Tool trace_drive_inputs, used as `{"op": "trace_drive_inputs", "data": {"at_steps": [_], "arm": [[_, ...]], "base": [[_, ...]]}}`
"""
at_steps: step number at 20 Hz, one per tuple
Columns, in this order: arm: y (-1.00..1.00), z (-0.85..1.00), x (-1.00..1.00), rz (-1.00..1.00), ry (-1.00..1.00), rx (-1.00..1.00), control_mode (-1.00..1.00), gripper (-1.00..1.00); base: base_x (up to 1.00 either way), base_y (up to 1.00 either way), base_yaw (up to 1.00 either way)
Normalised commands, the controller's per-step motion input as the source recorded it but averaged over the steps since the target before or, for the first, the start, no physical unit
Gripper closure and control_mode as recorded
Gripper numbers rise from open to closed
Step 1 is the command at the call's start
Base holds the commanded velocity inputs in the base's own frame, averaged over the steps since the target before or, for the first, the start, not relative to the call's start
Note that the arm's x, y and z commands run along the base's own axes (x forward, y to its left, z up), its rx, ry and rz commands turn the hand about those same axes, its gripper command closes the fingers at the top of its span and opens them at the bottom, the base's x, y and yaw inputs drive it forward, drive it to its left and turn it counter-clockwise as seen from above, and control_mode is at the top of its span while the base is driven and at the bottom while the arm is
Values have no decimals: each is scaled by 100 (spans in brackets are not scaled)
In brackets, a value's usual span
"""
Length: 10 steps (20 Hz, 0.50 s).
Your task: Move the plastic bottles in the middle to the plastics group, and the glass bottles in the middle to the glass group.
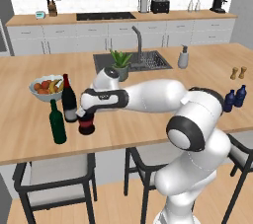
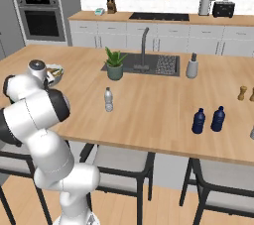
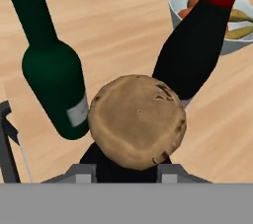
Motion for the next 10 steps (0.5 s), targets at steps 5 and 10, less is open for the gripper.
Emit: {"op": "trace_drive_inputs", "data": {"at_steps": [5,10], "arm": [[19,0,-4,12,-6,0,-100,100],[1,-3,0,7,-6,0,-100,100]], "base": [[0,0,0],[0,0,0]]}}
